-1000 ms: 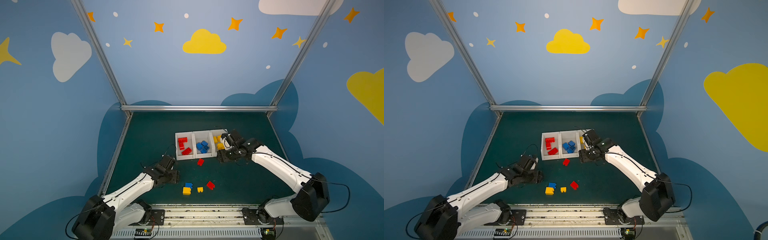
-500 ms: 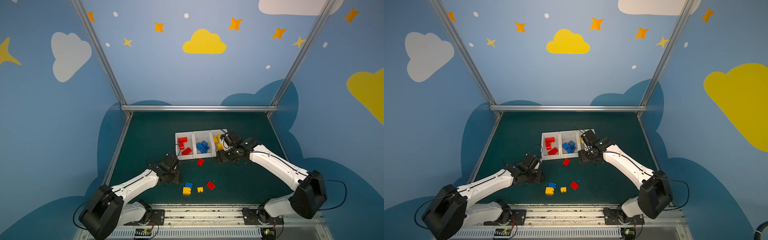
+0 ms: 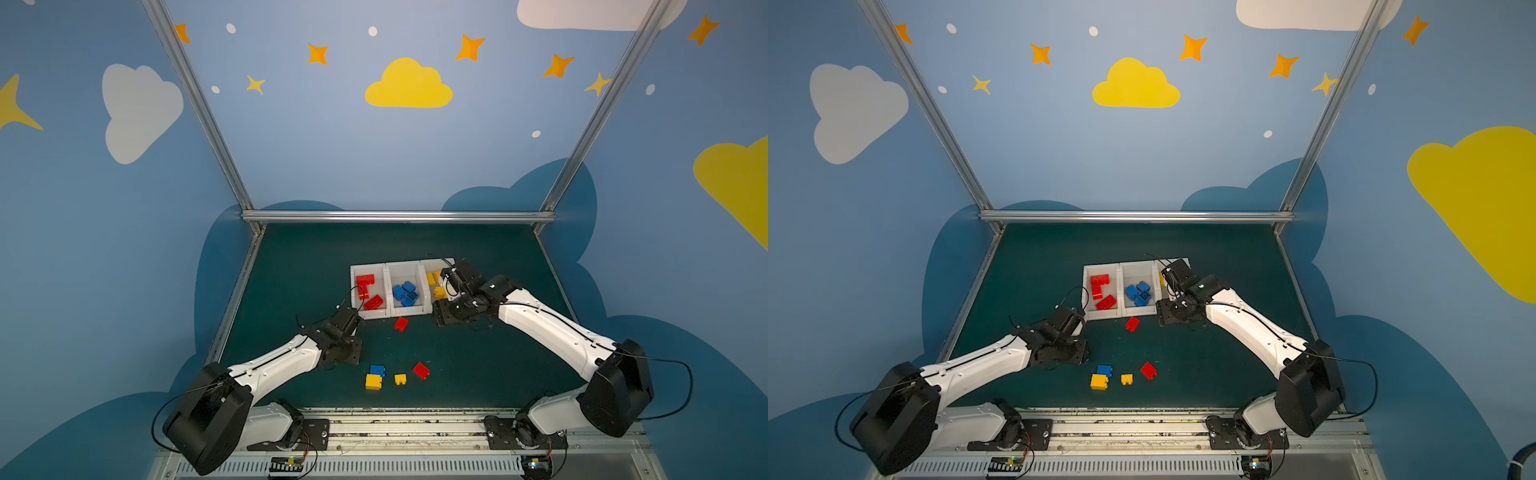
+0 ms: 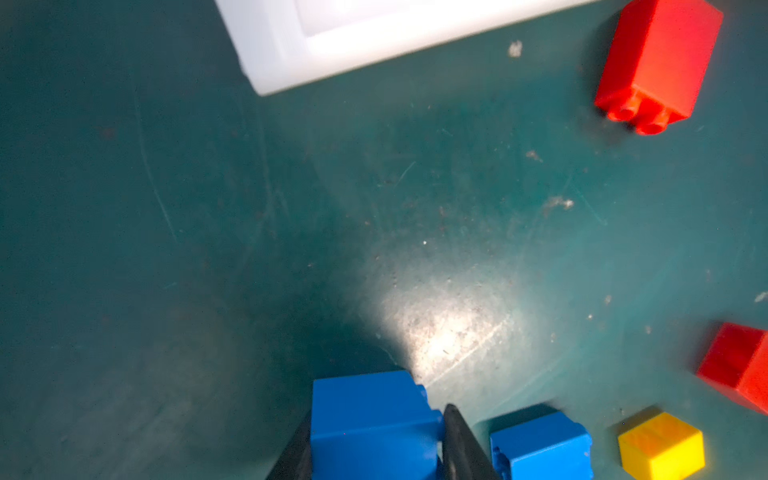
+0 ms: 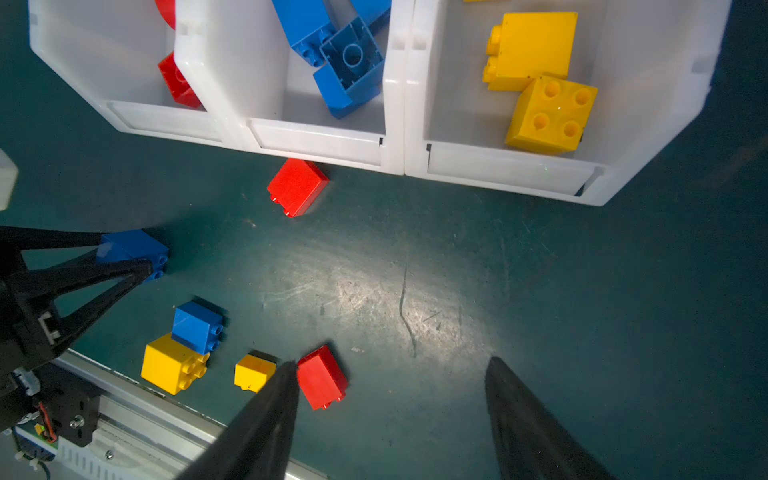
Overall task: Sort the legos into containers by color
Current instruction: 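Close the left gripper on the blue brick while the right arm swings toward the pile, then carry the blue brick into the middle compartment with the left gripper and release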
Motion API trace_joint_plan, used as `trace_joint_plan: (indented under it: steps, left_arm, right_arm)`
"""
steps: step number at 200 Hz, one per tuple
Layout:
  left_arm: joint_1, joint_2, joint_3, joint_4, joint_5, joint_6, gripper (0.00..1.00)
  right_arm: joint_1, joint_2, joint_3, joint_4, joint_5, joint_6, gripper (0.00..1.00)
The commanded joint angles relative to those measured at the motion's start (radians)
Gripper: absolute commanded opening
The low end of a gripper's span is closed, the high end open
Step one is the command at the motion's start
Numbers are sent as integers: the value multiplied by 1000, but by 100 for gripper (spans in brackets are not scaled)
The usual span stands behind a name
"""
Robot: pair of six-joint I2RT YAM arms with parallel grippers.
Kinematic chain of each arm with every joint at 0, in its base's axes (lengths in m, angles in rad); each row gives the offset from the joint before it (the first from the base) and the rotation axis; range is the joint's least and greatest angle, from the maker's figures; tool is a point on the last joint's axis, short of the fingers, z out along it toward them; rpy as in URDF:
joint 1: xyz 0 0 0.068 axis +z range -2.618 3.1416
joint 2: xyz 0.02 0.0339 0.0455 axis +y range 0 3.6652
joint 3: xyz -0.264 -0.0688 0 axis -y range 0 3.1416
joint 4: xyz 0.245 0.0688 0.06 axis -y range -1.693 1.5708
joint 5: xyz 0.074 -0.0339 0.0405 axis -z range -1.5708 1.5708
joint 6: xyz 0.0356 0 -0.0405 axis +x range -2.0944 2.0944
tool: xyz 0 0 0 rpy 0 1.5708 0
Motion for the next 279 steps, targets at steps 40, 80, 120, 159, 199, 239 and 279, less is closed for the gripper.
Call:
trace_joint_plan:
  steps: [40,80,120,159,199,239,279]
  left_arm:
    - [-35,-32,109,-18,32,20,38]
    - [-52,-5,250,8,54,4,38]
    - [-45,136,438,76,72,42,39]
    - [-18,382,680,70,95,66,39]
    - [19,628,927,10,132,99,39]
    - [47,769,1083,-28,149,95,39]
    - [48,798,1129,-40,149,96,54]
  right_arm:
    - [5,-59,-9,-31,34,3,71]
    - [4,-116,-38,-33,50,3,70]
    - [-2,-163,-56,-41,64,9,71]
    - [-2,-206,-76,-64,69,20,70]
    - [-1,-260,-109,-86,63,37,70]
    - [-1,-308,-147,-69,47,38,71]
    - [-1,-342,-176,-52,39,28,71]
